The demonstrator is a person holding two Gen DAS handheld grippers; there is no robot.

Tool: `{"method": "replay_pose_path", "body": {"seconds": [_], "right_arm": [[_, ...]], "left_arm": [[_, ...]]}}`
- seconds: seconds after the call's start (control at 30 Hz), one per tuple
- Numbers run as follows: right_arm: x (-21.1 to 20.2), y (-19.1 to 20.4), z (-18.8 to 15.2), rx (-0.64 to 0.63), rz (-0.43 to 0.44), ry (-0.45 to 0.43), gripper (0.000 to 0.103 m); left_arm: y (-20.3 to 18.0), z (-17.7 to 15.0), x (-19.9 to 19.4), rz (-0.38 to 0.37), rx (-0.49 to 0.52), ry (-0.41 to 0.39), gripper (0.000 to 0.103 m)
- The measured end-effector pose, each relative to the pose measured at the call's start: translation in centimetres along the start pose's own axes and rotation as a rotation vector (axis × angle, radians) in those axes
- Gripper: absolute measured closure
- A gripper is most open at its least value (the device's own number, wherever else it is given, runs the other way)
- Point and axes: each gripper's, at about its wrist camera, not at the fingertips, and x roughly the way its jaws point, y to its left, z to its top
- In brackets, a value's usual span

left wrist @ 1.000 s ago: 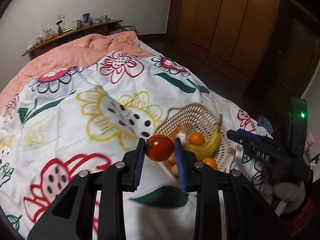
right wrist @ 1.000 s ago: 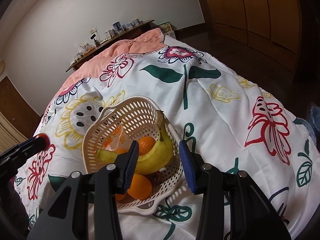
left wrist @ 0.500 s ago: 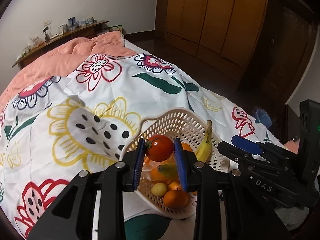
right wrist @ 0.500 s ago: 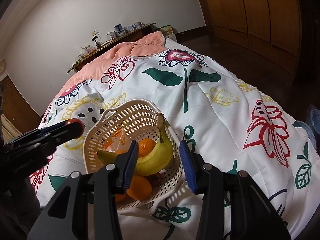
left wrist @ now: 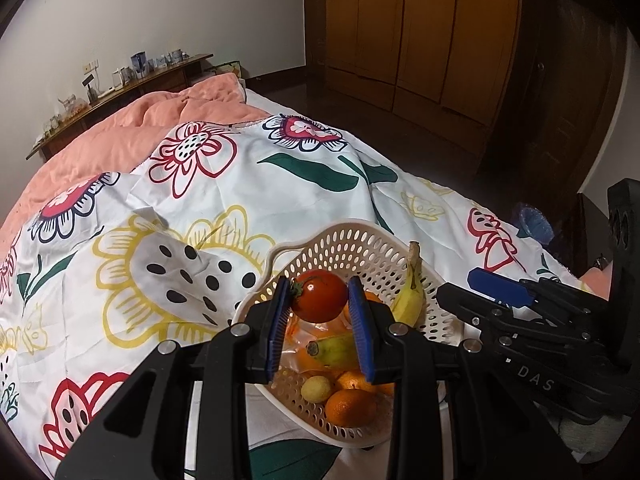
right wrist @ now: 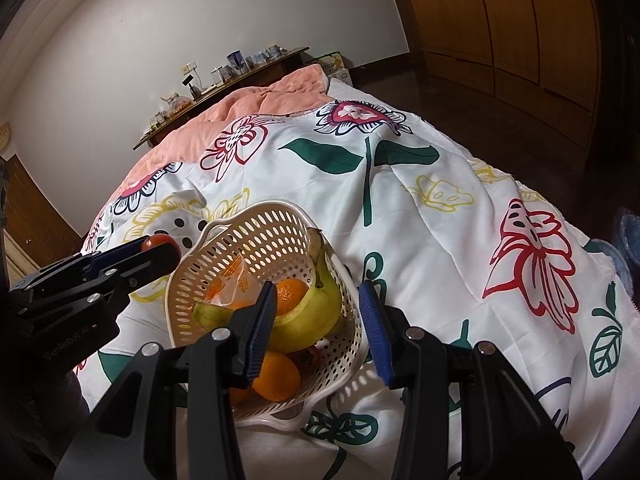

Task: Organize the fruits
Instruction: 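Carry the tomato into the basket and open the left gripper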

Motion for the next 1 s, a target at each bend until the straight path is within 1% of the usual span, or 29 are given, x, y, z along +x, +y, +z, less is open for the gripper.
{"method": "replay_pose_path", "body": {"seconds": [0.37, 0.4, 0.43, 0.47, 0.5, 0.53, 0.6, 0.63, 0.67, 0.73, 0.77, 0.87, 0.93, 1.0], "right_arm": [[0.0, 0.0, 0.0, 0.001, 0.001, 0.0, 0.06], [0.0, 0.0, 0.0, 0.001, 0.001, 0.0, 0.06], [0.0, 0.0, 0.0, 0.0, 0.001, 0.0, 0.06], [-0.1, 0.0, 0.0, 0.001, 0.001, 0.0, 0.06], [-0.1, 0.0, 0.0, 0.001, 0.001, -0.001, 0.06], [-0.1, 0.0, 0.0, 0.001, 0.001, -0.001, 0.059], [-0.1, 0.0, 0.0, 0.002, 0.0, -0.006, 0.05], [-0.2, 0.0, 0.0, 0.003, 0.0, -0.01, 0.05], [-0.3, 0.0, 0.1, 0.002, 0.001, -0.012, 0.049], [-0.4, 0.1, 0.1, 0.0, 0.001, -0.013, 0.048], [-0.5, 0.2, 0.1, -0.001, 0.001, -0.013, 0.045], [-0.8, 0.5, 0.1, -0.01, 0.0, -0.012, 0.042], [-1.0, 0.6, 0.0, -0.014, -0.004, -0.011, 0.039], [-1.3, 0.8, -0.1, -0.021, -0.007, -0.01, 0.032]], "left_arm": [[-0.3, 0.2, 0.1, 0.001, 0.009, -0.002, 0.073], [-0.4, 0.3, 0.2, -0.001, 0.011, -0.001, 0.069], [-0.4, 0.3, 0.2, -0.001, 0.011, -0.001, 0.061], [-0.4, 0.3, 0.1, 0.004, 0.005, -0.008, 0.039], [-0.3, 0.3, -0.1, 0.012, -0.002, -0.022, 0.029], [-0.2, 0.3, -0.3, 0.016, -0.007, -0.034, 0.029], [0.0, 0.4, -0.4, 0.023, -0.012, -0.036, 0.028], [0.2, 0.3, -0.5, 0.036, -0.015, -0.038, 0.026], [0.2, 0.3, -0.6, 0.045, -0.015, -0.041, 0.022], [0.4, 0.1, -0.8, 0.058, -0.013, -0.047, 0.021], [0.4, 0.0, -0.9, 0.064, -0.012, -0.047, 0.02], [0.6, -0.3, -1.4, 0.092, -0.015, -0.056, 0.014], [0.8, -0.5, -1.8, 0.108, -0.016, -0.063, 0.012], [0.9, -0.8, -2.4, 0.131, -0.013, -0.074, 0.008]]}}
